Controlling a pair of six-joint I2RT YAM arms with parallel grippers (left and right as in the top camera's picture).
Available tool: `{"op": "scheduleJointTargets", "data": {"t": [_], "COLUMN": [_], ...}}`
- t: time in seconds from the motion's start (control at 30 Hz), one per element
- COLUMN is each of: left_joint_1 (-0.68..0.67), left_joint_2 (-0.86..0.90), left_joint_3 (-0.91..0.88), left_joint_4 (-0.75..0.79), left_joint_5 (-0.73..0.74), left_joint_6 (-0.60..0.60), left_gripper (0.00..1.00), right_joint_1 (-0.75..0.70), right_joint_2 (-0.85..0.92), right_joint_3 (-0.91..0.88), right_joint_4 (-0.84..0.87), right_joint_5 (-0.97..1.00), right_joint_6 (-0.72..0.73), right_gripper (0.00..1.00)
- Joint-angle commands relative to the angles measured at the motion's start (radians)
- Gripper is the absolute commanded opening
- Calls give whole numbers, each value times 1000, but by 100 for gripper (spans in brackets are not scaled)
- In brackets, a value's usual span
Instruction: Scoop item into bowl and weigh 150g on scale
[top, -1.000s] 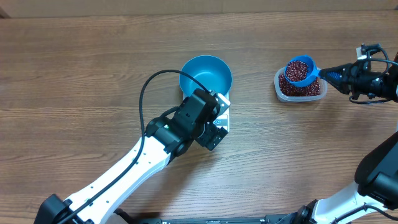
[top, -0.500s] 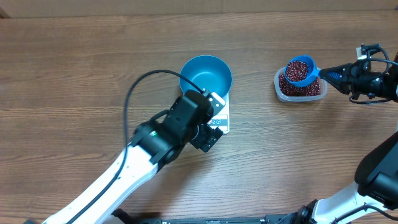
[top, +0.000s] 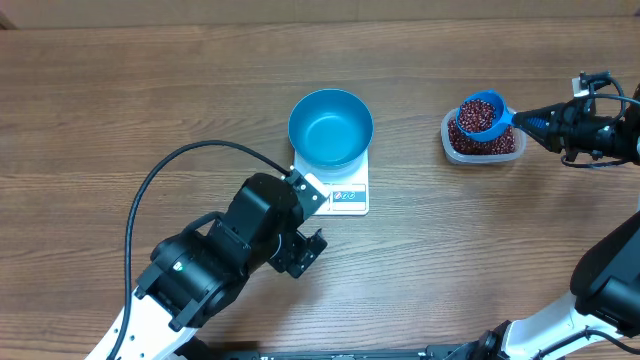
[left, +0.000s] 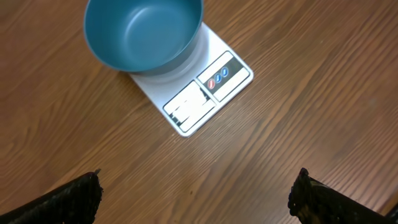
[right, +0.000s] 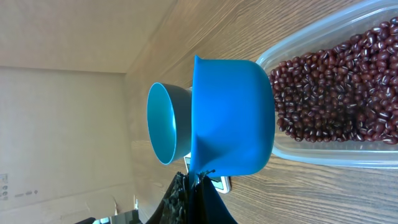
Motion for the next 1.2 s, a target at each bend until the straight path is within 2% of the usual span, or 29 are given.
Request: {"op": "scheduleJointTargets", "data": {"t": [0.0, 0.2, 0.5, 0.73, 0.93, 1.17], "left_joint_1": [2, 53, 172, 189, 190, 190], "left_joint_2": [-6, -8, -102, -177, -106, -34], "left_joint_3": [16, -1, -125, -280, -366, -366], "left_joint_4": [10, 27, 148, 259, 348, 403], "left_joint_5": [-56, -26, 222, 237, 225, 214], "left_joint_6": [29, 28, 114, 115, 114, 115], "left_gripper": [100, 100, 100, 99, 100, 100], "right_joint_1": [-3, -3, -3, -3, -3, -3], "right_joint_2": [0, 0, 0, 0, 0, 0], "right_joint_3": [1, 1, 1, 1, 1, 2], "right_joint_4": [1, -3, -7, -6, -6, -17], "right_joint_5": [-26, -26, -26, -25, -26, -25], "right_joint_6": [-11, -11, -11, -12, -11, -12], "right_gripper": [4, 4, 4, 4, 4, 4]}}
